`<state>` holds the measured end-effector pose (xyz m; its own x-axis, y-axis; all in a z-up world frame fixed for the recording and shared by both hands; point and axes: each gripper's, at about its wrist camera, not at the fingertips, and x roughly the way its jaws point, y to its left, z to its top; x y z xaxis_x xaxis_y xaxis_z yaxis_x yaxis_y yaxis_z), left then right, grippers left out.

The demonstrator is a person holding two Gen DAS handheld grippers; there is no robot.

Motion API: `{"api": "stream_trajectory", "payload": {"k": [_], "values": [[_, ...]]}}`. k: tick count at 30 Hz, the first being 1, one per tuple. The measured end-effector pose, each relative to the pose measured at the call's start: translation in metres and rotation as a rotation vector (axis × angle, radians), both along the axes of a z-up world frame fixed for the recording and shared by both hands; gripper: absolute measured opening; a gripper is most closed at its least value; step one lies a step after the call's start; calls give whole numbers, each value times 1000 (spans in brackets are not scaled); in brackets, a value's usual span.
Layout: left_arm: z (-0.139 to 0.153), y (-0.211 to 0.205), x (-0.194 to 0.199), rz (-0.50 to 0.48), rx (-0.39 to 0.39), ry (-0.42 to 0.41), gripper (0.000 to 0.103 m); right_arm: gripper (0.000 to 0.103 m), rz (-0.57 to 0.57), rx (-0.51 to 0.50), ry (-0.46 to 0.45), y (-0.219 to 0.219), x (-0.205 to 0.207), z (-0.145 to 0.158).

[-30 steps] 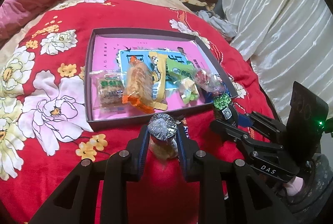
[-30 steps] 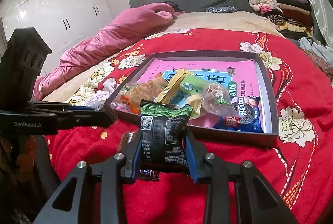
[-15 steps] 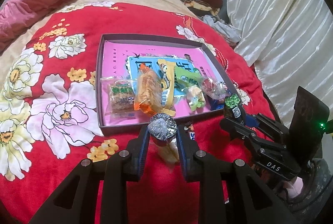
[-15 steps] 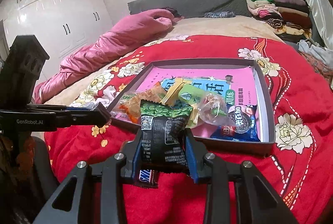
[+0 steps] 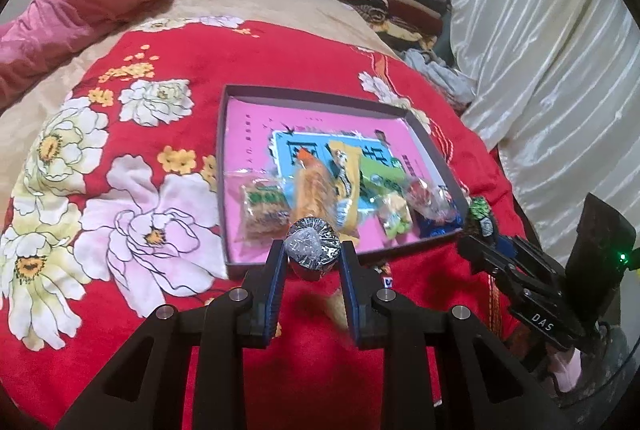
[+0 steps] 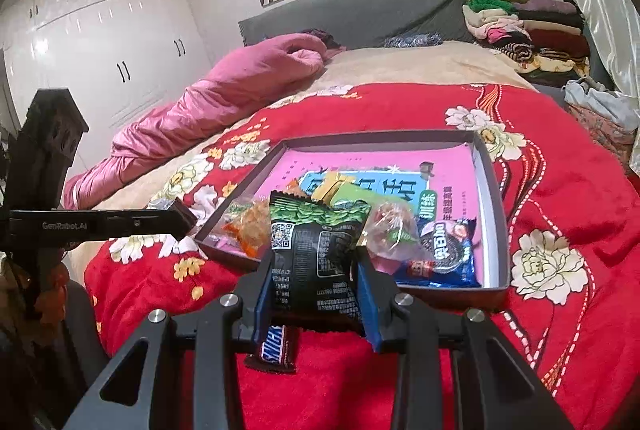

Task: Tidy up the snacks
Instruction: 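Carry the foil chocolate over the tray with the left tool while the right tool carries the black bag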

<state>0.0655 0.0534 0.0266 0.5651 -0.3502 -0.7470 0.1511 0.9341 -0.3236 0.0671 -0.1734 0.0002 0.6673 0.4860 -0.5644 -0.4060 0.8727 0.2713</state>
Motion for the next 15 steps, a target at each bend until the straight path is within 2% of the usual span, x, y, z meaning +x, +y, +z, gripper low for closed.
{"api": "stream_trajectory", "payload": {"k": [8,15], "values": [[-4,16,9,58,-7,-6,27,37,-47,13,-15,-11,5,4],[-12,23,15,96,36,-10,27,37,-125,27,-26,-29,12,6]]}}
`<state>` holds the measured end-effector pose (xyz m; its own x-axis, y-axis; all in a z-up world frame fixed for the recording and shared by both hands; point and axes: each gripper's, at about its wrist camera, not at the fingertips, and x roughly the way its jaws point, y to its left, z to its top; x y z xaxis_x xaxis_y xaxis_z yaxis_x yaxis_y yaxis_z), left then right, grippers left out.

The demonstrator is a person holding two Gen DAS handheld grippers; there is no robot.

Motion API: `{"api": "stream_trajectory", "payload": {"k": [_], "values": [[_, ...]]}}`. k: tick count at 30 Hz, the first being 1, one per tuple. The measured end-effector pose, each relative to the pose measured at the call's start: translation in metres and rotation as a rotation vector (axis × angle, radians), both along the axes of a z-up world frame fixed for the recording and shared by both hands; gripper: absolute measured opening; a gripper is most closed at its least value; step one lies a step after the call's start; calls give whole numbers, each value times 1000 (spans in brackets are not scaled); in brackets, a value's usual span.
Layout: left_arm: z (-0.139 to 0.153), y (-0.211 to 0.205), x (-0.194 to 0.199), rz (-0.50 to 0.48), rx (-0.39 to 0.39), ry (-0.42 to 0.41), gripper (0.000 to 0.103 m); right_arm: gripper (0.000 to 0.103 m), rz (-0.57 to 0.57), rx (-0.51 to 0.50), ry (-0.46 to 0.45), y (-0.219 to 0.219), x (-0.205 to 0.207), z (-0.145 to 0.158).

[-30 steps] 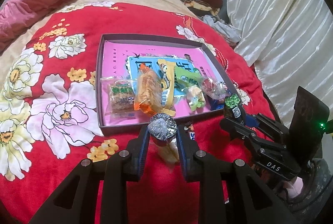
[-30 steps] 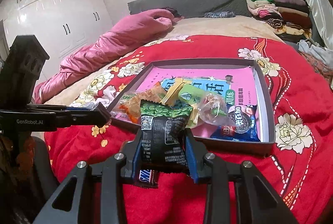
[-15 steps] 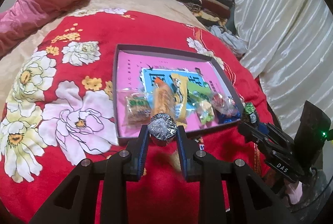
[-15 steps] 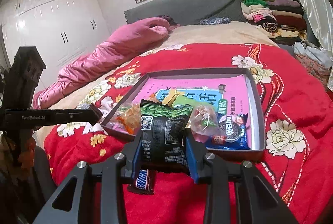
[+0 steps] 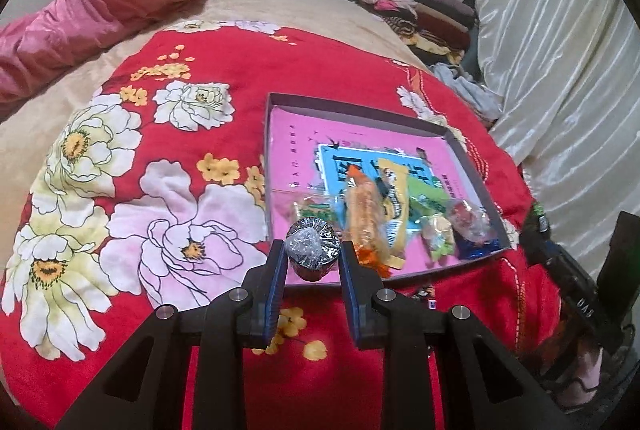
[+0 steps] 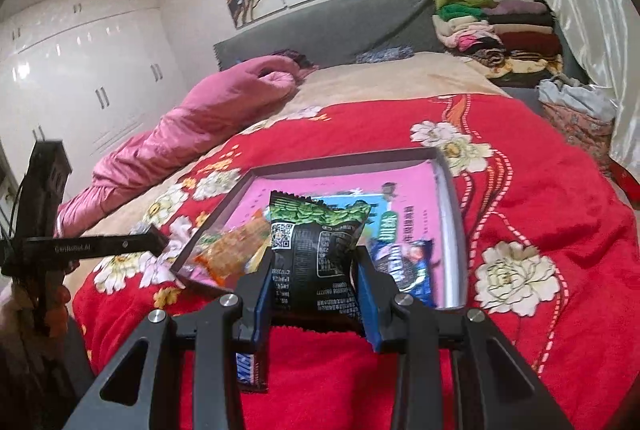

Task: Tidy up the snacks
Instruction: 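Carry the foil chocolate over the tray with the left tool while the right tool carries the black bag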

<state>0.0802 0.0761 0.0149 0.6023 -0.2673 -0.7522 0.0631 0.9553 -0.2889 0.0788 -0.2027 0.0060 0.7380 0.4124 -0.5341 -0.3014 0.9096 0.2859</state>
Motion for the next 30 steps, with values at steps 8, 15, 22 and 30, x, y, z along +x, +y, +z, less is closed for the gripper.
{"api": "stream_trajectory", "payload": {"k": [8,15,22,30], "values": [[-3,-1,6,3,-21,-8,27,37,-85,-17,-15,-20,8,3],[-9,-12,18,-9,-15,-4,27,37,-129,-31,-14,-28,15,2],[-16,-19,25,-13,-17,8,27,37,-175,-39,-29,-37,18,5],[-19,-23,28,-13,1,11,27,37,-187,-33,-33,-39,20,5]]}}
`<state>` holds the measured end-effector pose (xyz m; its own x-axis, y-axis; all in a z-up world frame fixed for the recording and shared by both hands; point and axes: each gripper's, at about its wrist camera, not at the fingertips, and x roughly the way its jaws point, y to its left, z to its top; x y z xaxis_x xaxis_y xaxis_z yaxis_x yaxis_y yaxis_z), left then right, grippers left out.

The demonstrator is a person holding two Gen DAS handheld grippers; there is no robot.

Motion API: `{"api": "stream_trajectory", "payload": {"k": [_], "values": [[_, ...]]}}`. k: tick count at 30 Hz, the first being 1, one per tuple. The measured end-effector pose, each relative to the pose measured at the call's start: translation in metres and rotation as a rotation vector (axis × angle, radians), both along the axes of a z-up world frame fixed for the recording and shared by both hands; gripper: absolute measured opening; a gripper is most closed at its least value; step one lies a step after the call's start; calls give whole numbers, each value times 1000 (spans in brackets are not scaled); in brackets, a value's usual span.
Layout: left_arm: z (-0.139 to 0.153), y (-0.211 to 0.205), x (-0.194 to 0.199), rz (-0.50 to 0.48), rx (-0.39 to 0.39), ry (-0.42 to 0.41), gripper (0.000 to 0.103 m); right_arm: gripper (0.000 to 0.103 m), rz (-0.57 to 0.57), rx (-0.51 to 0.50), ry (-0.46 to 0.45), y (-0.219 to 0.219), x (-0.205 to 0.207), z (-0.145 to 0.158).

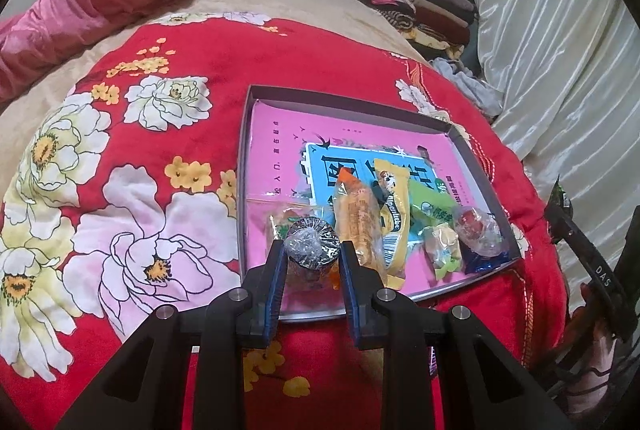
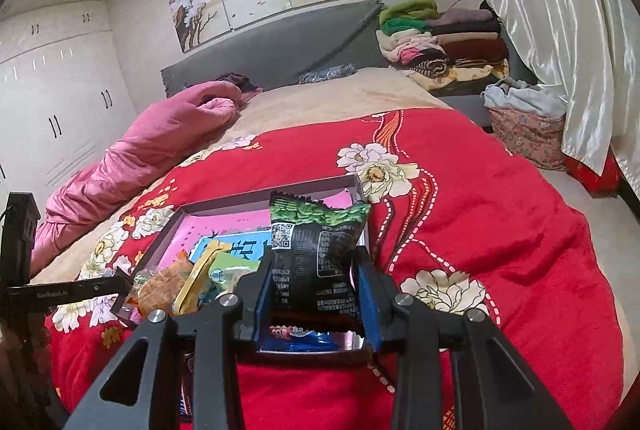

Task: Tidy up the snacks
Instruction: 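Carry the foil chocolate over the tray with the left tool while the right tool carries the black bag, then lower the foil chocolate into the tray with the left tool while the right tool lowers the black bag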

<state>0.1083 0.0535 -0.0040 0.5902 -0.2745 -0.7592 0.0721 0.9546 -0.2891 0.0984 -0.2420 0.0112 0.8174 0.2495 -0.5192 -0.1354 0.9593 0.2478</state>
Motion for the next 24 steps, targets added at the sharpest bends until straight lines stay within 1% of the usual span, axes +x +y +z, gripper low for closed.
{"api": "stream_trajectory", "payload": {"k": [12,19,24], "values": [[-5,-7,3,-8,25,6,27,37,-12,-25,-6,0,4,-1],[-7,-12,4,-19,24,12,27,37,1,-35,54,4,13,-14],[-8,-16,5,-28,20,16,27,37,14,-44,80,8,20,-22]]}}
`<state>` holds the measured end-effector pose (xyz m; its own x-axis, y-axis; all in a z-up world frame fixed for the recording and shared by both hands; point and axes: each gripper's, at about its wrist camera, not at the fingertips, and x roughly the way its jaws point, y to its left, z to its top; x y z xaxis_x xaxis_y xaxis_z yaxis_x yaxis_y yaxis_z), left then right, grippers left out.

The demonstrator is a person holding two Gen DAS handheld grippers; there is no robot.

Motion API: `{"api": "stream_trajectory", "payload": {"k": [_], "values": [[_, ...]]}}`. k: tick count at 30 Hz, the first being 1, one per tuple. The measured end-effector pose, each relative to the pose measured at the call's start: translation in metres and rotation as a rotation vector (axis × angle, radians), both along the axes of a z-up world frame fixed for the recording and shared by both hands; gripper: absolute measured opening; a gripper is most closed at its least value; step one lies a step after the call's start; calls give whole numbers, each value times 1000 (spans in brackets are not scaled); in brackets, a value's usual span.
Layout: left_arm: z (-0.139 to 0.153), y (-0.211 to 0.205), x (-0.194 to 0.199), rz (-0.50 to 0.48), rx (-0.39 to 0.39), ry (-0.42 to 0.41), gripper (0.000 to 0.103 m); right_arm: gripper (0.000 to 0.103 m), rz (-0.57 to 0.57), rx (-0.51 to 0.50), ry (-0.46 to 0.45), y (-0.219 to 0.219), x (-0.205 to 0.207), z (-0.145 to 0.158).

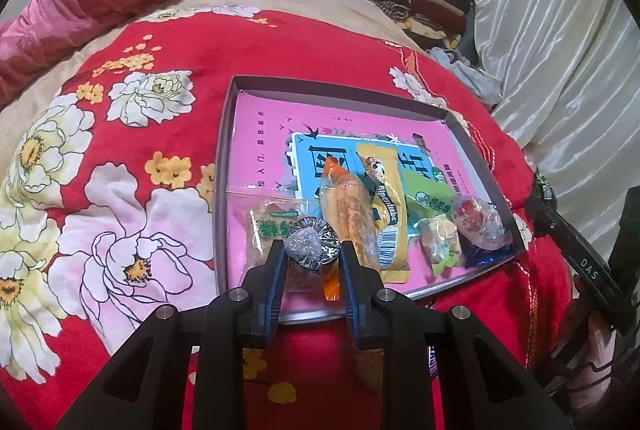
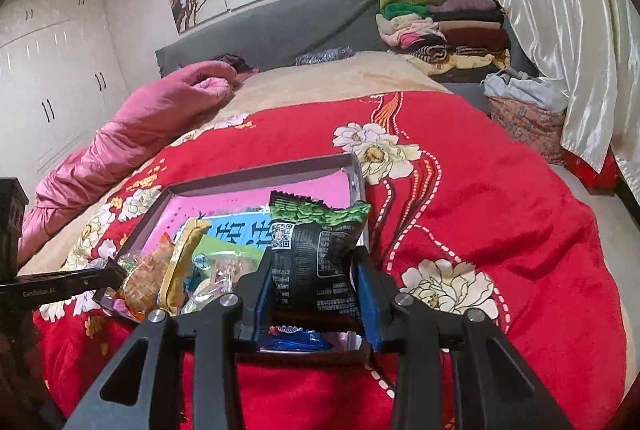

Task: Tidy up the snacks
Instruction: 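Lower the foil chocolate into the tray with the left tool while the right tool lowers the black bag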

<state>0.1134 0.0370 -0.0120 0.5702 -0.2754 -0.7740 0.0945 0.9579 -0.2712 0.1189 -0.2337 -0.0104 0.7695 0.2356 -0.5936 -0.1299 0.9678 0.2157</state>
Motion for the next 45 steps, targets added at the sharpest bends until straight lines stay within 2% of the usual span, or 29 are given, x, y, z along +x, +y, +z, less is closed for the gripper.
{"api": "stream_trajectory", "payload": {"k": [9,28,45], "values": [[-1,-9,1,-15,16,-2,27,37,29,-14,55,9,10,-15],[-8,-24,3,-49,48,15,27,37,117,-45,70,33,13,-21],[-10,-25,1,-50,47,19,27,39,129,-61,78,40,14,-26]]}}
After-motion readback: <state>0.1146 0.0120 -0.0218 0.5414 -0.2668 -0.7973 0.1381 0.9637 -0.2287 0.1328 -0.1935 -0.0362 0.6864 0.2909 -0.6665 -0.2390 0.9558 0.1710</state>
